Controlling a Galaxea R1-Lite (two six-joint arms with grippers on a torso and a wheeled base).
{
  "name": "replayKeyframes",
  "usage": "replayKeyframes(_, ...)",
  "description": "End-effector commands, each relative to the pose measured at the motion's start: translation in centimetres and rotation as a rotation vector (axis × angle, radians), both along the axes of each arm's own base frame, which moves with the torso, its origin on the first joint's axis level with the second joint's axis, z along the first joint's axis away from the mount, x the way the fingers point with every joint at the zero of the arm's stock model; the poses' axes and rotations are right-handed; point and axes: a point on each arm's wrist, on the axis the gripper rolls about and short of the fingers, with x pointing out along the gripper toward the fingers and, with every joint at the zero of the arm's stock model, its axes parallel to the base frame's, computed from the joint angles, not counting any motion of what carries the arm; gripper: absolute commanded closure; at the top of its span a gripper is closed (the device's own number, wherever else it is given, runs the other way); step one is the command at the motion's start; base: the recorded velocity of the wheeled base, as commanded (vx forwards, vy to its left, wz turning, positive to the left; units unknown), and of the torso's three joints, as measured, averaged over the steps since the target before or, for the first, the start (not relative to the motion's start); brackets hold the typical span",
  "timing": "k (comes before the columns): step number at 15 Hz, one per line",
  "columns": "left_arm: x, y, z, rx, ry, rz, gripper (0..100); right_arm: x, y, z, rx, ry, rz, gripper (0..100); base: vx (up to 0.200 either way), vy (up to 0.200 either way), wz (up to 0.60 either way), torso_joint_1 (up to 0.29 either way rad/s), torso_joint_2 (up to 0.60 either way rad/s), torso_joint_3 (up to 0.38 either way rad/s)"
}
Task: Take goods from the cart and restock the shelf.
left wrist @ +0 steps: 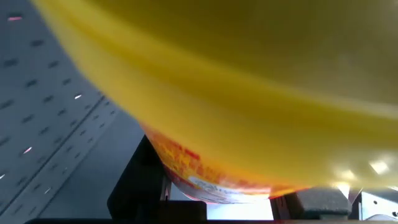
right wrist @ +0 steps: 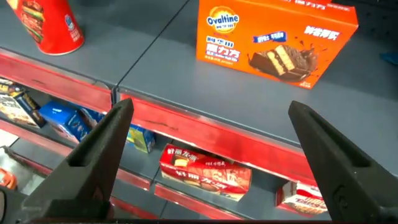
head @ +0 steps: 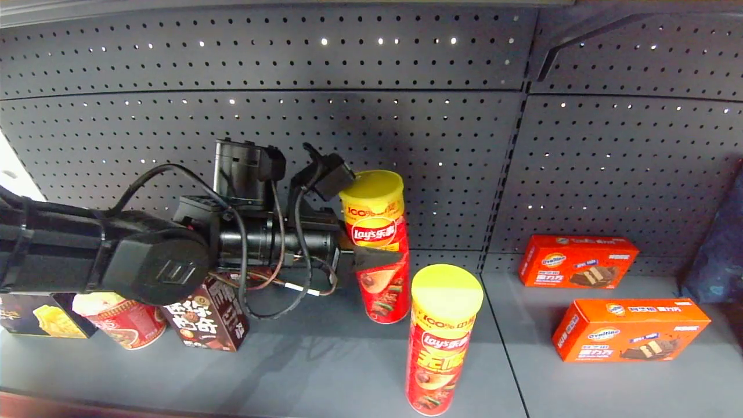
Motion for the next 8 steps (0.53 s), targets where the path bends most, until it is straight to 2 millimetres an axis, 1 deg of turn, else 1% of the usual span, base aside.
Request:
replayKeyframes(1,1.0,-1.3,-1.5,0.016,0.031,-0.019,100,0.0,0.0,0.3,0.002,-0.006,0.0,0,0.0,0.0,0.0,0.0,0.0,0.0)
replayKeyframes(4,2.5,-1.7,-3.3,0.08,-0.045,-0.05,100,0.0,0.0,0.5,0.006,-0.013,0.0,0,0.0,0.0,0.0,0.0,0.0,0.0)
replayKeyframes(5,2.5,-1.7,-3.3,0.08,-0.045,-0.05,100,0.0,0.0,0.5,0.006,-0.013,0.0,0,0.0,0.0,0.0,0.0,0.0,0.0)
replayKeyframes(6,3.2,-2.1,-3.8,0.084,-0.049,-0.049,100,0.0,0.0,0.4,0.006,-0.014,-0.003,0,0.0,0.0,0.0,0.0,0.0,0.0)
replayKeyframes(8,4.0,-2.6,-3.8,0.078,-0.061,-0.052,100,-0.1,-0.1,0.4,0.007,-0.017,-0.003,0,0.0,0.0,0.0,0.0,0.0,0.0)
